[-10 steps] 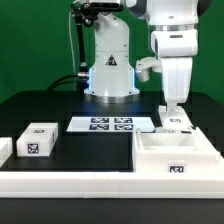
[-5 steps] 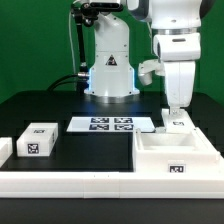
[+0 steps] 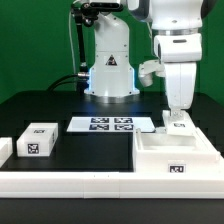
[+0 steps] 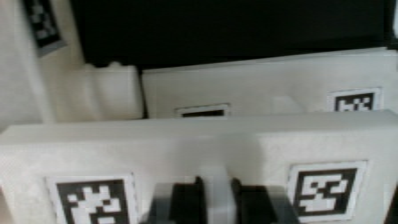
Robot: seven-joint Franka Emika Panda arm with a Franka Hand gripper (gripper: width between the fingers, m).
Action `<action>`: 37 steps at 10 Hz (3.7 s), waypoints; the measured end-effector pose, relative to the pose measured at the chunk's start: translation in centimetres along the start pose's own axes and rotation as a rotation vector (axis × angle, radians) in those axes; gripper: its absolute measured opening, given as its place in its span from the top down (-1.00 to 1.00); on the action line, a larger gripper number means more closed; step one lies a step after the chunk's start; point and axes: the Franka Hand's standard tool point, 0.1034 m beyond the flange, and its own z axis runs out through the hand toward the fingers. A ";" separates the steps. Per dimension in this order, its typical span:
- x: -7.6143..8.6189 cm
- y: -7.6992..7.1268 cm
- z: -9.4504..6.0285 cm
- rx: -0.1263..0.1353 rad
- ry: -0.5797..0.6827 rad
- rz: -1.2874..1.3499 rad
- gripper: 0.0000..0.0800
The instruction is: Assemble cabinet
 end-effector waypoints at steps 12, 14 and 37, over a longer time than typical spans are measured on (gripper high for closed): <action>-0.3 6.3 -0.4 -0.058 0.048 0.006 0.84; -0.2 8.7 -0.6 -0.081 0.065 -0.013 0.84; 0.0 4.2 -2.7 -0.096 0.027 -0.002 -0.62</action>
Offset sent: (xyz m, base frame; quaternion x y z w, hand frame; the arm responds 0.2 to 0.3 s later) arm 0.0000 0.0000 0.0000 0.0000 0.0000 0.0000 1.0000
